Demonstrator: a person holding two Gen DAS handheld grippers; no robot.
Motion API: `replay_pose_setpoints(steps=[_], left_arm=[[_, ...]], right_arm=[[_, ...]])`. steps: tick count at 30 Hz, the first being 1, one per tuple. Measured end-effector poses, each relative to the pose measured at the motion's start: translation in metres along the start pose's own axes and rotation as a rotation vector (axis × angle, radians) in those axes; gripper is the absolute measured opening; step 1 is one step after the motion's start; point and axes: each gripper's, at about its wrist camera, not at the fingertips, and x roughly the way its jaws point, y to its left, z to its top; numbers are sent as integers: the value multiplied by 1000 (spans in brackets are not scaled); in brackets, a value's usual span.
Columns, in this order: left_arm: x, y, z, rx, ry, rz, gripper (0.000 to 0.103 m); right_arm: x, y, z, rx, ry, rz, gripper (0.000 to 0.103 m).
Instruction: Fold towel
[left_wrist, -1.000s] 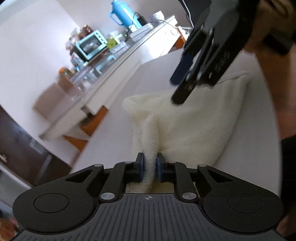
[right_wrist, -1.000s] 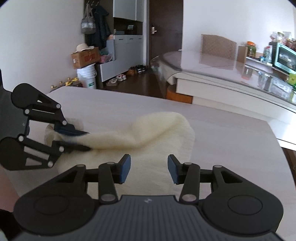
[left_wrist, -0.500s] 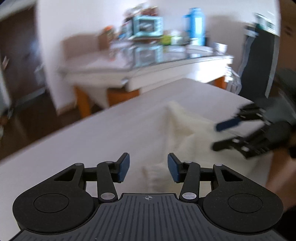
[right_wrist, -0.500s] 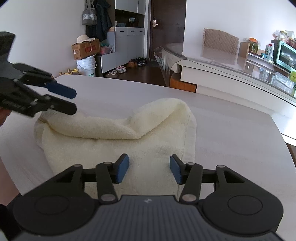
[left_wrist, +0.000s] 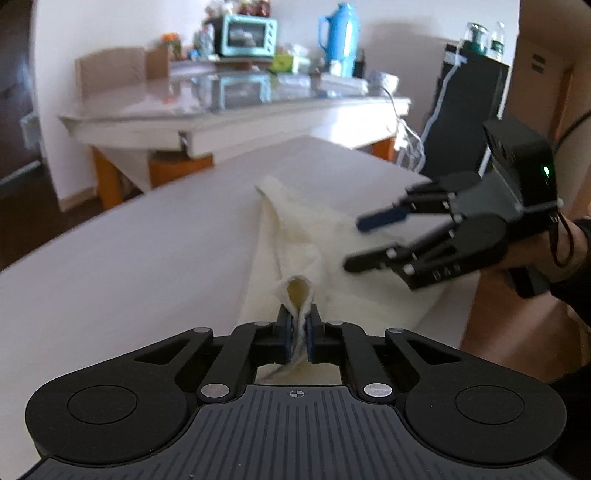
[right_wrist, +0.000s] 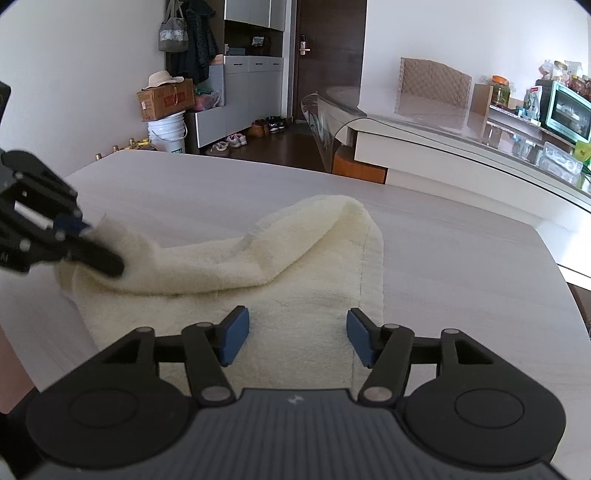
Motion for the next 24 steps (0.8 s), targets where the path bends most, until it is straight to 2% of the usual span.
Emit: replay_pose_setpoints(steps=[2,4,5,7,9,10,11,15,19,21,24], left_arm=[[-8,2,7,31,-70,99,6],[-10,3,13,78,-108,204,6],[-9,5,17,116,-118,297,7],[0,19,21,114,-77,411,19],[5,27,19,88,-48,460,62],[7,30,17,74,-35,481,67],[9,33,15,61,-23,502,68],[7,41,6,-19,-1,471,68],[19,47,-2,-54,75,396,65],[20,50,-4,-77,69,359,65],[22,53,-4,-84,55,355,65]], right_arm=[[-1,1,0,-5,2,1,62],[-2,2,0,-9,4,3,62],[-2,2,0,-11,5,4,62],[-3,3,-1,-15,7,9,62],[-5,5,-1,-18,11,15,62],[-5,5,-2,-18,12,17,62],[-6,6,-2,-19,13,18,62],[-7,7,-3,-19,18,23,63],[-12,8,-5,-29,36,35,63],[-16,8,-6,-32,49,43,63],[-23,8,-10,-34,69,49,63]])
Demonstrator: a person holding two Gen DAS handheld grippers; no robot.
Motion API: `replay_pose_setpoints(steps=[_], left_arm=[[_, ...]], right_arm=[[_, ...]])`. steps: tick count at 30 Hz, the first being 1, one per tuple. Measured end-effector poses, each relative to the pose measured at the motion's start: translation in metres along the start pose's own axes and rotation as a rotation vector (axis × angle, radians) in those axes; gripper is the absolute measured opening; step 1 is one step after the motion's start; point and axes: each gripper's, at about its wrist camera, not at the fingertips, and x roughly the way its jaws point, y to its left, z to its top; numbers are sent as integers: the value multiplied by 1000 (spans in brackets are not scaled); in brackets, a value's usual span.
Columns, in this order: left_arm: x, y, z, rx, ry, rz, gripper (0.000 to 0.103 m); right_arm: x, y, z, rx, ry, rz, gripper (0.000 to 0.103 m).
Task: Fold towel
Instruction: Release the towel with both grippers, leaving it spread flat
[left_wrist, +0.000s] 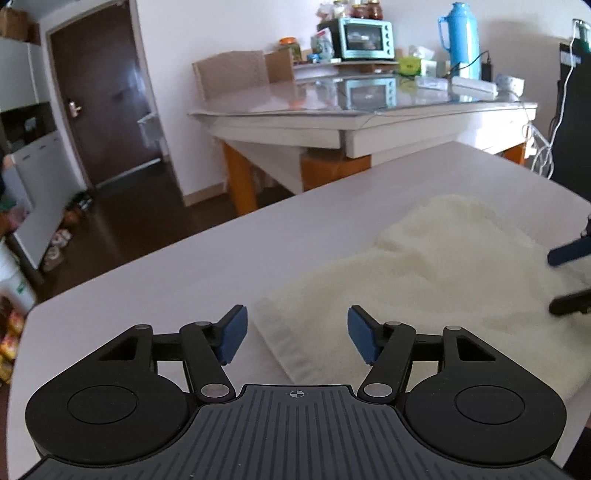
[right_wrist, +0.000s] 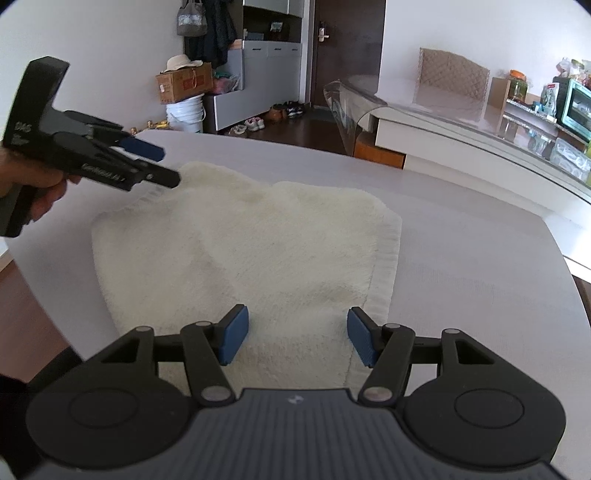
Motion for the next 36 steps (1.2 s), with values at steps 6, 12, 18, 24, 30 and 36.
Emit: replay_pose_setpoints(steps=[6,12,18,24,30,36], left_arm=[[24,3,7,7,51,94,65],[43,10,8,3,59,127,68],[16,16,9,-38,11,104,69],[-38,23,-12,-52,21,58,76],[-78,23,-42,-80,42,73,77],[-93,14,-60,-81,46,17,79]], right_arm=[[-7,0,-6,9,11,-8,64],[2,1,0,4,1,-42,81],[17,3,9,-13,-37,-63,82],[12,12,17,-37,-118,-10,56],[-15,70,17,-194,-185,260,53],[1,110,14,-349,-121,270,35]])
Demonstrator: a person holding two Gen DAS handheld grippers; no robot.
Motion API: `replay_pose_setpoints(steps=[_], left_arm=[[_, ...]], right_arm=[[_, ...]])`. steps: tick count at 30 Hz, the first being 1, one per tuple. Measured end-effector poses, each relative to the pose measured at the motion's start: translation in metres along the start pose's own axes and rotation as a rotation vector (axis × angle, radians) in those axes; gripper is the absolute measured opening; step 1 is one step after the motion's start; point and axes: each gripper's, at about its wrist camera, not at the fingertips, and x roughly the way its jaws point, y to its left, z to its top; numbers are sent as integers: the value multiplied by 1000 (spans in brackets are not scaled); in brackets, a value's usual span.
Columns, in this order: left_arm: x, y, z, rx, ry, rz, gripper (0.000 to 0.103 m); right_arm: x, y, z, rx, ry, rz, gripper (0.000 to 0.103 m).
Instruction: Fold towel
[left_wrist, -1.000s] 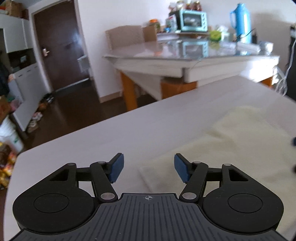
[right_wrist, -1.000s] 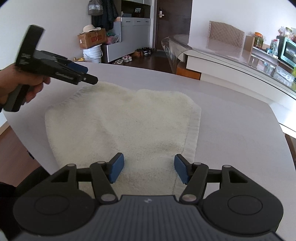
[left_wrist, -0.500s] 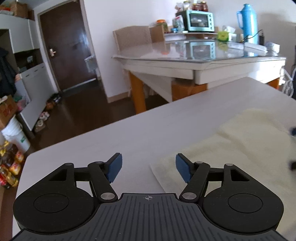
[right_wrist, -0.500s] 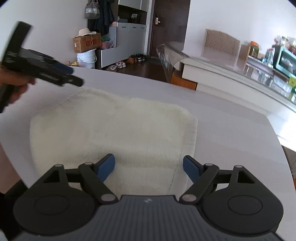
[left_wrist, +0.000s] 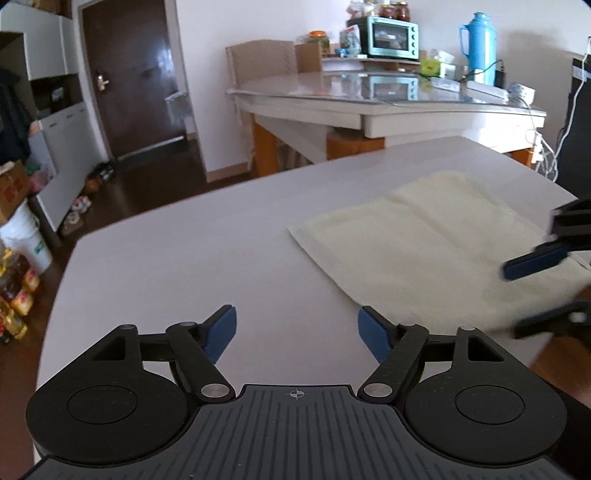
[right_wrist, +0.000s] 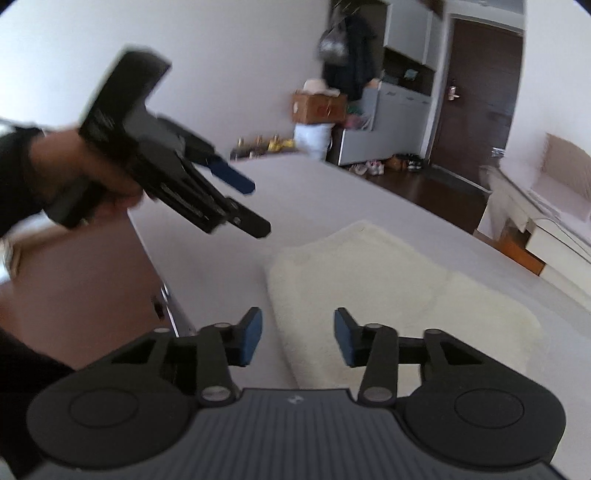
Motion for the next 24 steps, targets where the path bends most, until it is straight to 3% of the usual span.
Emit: replay_pose_setpoints(steps=[1,2,3,12,19,22,24], left_arm=[[-1,-2,-1,4,-1,-15,79],[-2,-4,-3,9,-3,-34,79],[-3,-7,-4,14,-4,-53,79],[17,-37,10,101,-35,-261,81],[51,-52,37,110,-66,-377,80],[61,-58,43,139,-57,-392,70],[63,-58,44,145,-55,-408,54]], right_arm=[[4,0,0,-4,10,-3,29],[8,0,0,-8,21,-11,11],[9,-2,0,3,21,-19,5],[-15,-74,2,416,-132,11,5],[-12,-115,-7,522,-142,4,5],[-10,-121,-10,534,-142,1,6],[-9,-124,-12,541,-141,-1,6]])
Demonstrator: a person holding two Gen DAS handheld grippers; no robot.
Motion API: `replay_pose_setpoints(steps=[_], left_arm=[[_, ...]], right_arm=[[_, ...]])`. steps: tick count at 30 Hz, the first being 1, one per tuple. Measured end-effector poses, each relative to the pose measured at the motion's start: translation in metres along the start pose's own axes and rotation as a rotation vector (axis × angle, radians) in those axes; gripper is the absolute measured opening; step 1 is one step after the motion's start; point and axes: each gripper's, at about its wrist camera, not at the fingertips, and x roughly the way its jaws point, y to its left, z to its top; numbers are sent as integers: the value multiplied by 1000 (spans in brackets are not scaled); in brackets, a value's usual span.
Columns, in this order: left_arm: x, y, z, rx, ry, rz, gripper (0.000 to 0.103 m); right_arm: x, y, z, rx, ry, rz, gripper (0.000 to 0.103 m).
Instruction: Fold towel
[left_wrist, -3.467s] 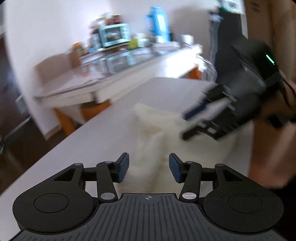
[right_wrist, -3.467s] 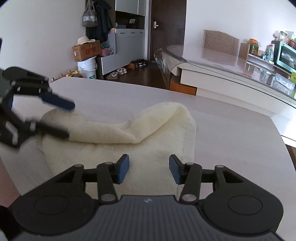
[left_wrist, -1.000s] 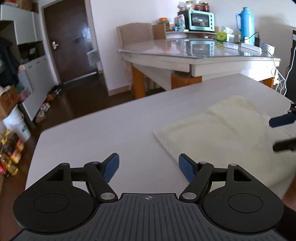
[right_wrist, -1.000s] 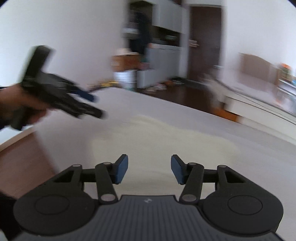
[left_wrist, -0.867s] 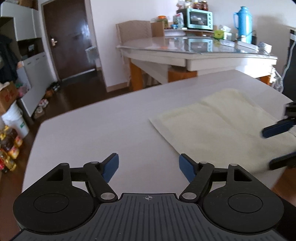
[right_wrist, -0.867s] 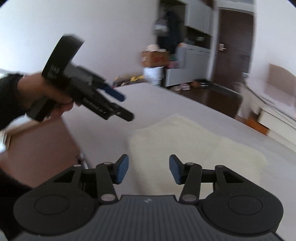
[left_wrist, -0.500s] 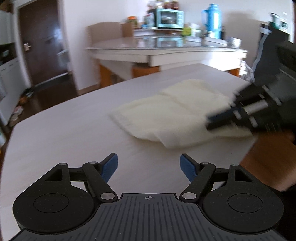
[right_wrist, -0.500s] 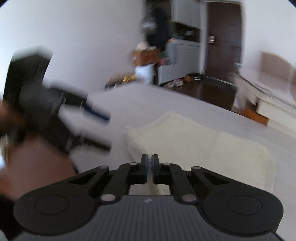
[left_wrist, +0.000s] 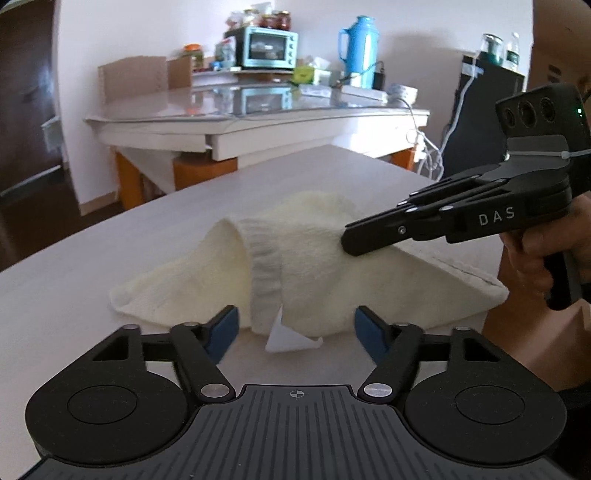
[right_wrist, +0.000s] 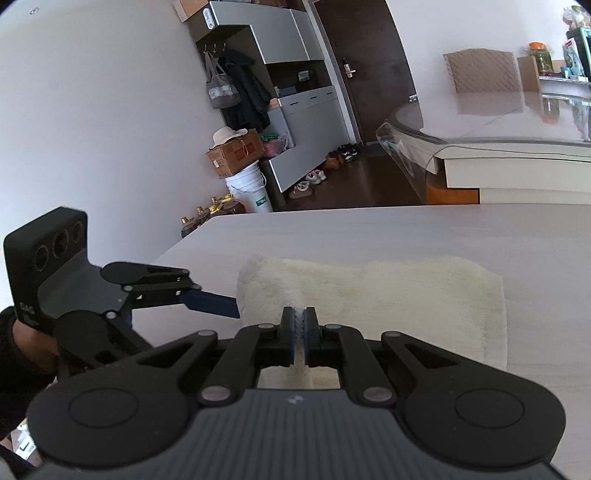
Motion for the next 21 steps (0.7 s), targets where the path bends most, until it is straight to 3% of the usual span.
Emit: replay_pose_setpoints(steps=[1,3,6,10,14,21], left_arm=[[1,1,1,6,0,-9,49],[1,1,2,18,7,-20,14],[-10,1,1,10,16,-50,14],[-33,4,-5,-33,27,-36,14],[-61,13,-18,-139,63,-38,15],[-81,11,-44,-182,147,27,20]], right_arm=[[0,-1,-1,2,0,-2,6],[1,-2,-3,7,1,-6,6],[-1,-3,-6,17,-6,-13,16],[-12,-3,-8,16,-36,-42,27],[-8,-1,-16,-47,13,-126,27],[11,10,-31,-152,95,-194,28]])
